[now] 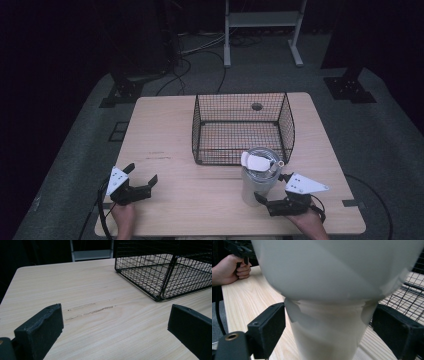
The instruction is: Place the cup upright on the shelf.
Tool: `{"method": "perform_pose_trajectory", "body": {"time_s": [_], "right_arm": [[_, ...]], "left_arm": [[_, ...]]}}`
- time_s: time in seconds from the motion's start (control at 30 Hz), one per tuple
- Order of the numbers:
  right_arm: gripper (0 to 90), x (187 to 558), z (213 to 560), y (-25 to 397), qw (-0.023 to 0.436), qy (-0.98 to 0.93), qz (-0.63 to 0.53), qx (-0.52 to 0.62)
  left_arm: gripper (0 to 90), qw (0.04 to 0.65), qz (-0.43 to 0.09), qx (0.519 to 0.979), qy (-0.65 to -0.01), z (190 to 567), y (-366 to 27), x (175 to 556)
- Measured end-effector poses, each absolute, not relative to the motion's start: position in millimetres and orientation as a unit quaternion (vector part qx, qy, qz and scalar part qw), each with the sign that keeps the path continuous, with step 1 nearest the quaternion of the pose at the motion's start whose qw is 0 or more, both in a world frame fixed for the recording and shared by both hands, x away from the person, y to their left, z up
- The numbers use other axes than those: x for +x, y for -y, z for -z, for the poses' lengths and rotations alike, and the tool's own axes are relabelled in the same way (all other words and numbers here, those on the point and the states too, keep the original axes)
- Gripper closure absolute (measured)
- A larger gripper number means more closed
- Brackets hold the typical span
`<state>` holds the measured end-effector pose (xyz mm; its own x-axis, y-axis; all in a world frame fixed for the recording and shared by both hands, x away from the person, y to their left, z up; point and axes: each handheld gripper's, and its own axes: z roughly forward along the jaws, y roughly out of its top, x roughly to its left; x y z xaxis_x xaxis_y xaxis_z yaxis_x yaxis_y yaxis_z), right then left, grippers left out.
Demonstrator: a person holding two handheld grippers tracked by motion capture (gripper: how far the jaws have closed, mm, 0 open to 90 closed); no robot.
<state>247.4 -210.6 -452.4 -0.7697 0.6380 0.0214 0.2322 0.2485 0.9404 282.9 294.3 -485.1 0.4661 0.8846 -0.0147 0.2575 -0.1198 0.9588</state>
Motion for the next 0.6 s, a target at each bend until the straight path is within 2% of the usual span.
{"method": "perform_pose_trajectory", "body": {"time_s": [0.6], "right_arm": [[7.2, 258.5, 459.8, 197.5, 0.194, -0.751, -0.567, 0.278]], "left_arm": [[0.0, 0.517, -0.304, 0.683, -0.418, 485.1, -294.6, 282.9]]}}
